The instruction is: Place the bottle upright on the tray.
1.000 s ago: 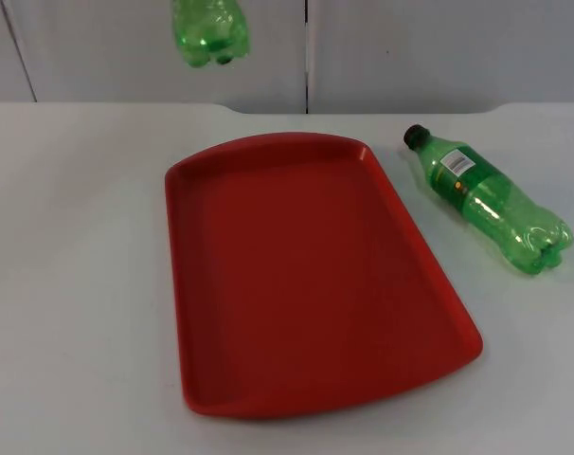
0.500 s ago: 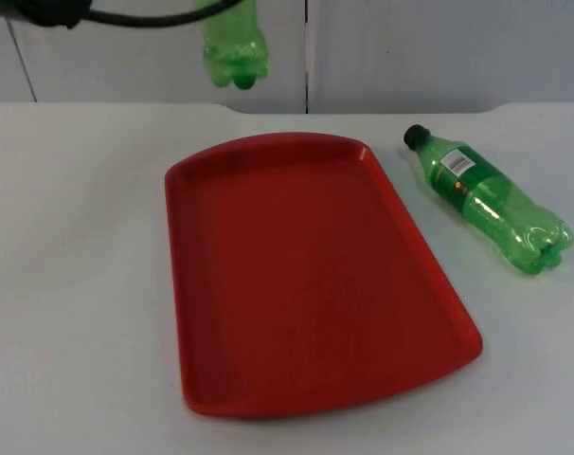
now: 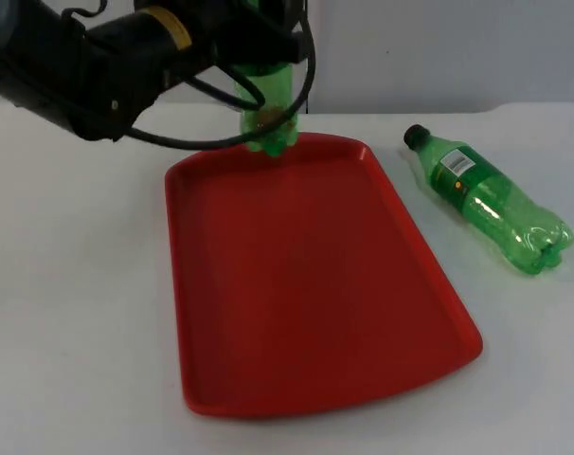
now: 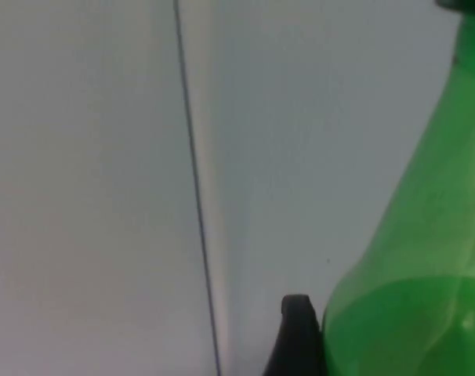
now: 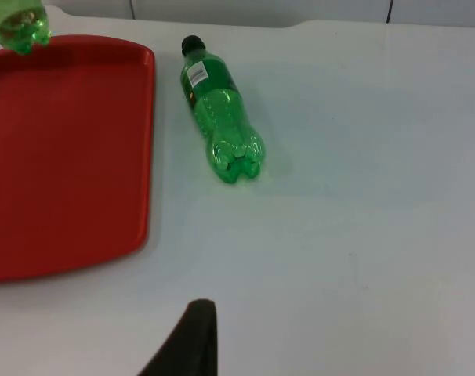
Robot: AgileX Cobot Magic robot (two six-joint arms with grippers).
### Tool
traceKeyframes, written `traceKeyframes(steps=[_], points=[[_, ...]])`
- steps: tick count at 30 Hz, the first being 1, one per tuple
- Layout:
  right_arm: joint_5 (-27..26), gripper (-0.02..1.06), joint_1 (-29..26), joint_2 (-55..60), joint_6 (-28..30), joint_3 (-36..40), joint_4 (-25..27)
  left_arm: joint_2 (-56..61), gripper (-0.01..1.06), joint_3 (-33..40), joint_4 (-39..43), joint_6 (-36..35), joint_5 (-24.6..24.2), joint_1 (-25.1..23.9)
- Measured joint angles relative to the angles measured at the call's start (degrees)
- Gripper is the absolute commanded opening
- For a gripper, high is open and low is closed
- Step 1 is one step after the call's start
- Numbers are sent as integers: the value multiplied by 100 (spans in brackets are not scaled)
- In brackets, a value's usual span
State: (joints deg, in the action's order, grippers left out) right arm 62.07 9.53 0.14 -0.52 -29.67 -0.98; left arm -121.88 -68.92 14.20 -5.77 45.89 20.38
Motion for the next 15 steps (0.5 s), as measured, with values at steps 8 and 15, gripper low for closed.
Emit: traceKeyframes(steps=[8,15], points=[[0,105,0,0,11,0,0,-404,0,11,350,0,278,0],[0,105,0,0,52,0,0,-846,0,11,575,61,460,0]])
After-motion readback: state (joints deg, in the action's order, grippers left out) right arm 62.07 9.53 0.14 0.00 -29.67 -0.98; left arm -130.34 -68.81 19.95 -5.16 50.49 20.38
